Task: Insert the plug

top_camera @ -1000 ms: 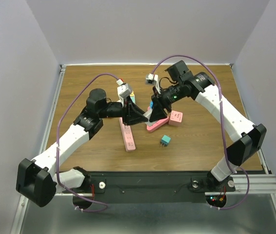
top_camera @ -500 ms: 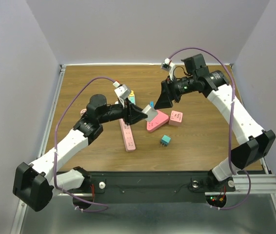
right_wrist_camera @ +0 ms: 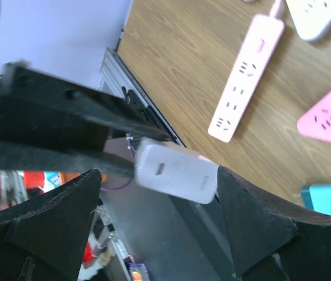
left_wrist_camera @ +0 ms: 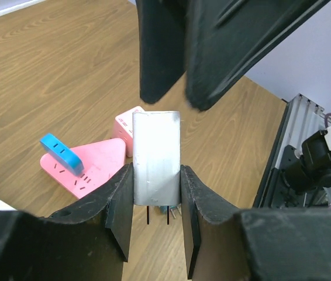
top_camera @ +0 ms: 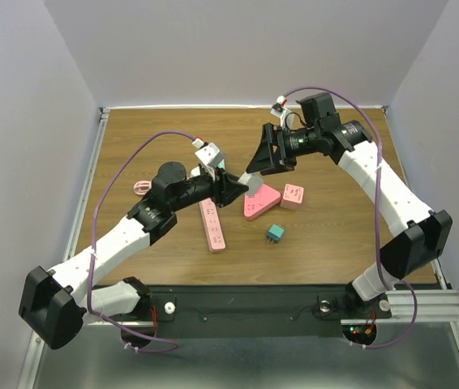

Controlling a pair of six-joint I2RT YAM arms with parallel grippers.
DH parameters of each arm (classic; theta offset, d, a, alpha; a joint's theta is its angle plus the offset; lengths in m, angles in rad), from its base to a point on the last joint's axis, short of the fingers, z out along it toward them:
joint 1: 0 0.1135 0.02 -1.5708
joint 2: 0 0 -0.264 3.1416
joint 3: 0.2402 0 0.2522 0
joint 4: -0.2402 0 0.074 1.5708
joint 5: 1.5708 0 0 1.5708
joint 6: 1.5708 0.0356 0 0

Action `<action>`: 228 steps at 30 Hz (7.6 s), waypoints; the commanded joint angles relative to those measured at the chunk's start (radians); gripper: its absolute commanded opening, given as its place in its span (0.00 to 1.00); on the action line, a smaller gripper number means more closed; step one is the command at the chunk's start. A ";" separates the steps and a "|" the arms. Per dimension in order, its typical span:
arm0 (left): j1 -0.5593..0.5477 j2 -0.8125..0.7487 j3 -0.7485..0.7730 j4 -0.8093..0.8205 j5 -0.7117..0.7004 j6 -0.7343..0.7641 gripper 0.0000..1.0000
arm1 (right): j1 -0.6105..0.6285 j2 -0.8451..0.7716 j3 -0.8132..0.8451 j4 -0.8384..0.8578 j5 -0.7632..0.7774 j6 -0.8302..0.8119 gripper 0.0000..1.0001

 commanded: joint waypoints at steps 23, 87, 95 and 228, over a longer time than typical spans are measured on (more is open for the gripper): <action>-0.054 -0.009 0.014 0.088 -0.123 0.069 0.00 | 0.058 0.052 -0.086 0.062 -0.022 0.089 0.15; 0.247 0.121 -0.096 -0.039 -0.269 -0.226 0.70 | 0.320 0.109 -0.336 0.303 1.222 0.140 0.00; 0.249 0.121 -0.098 -0.039 -0.266 -0.226 0.70 | 0.345 0.139 -0.322 0.303 1.227 0.129 0.00; 0.250 0.099 -0.095 -0.035 -0.257 -0.195 0.69 | 0.394 0.362 -0.459 0.404 1.454 0.077 0.00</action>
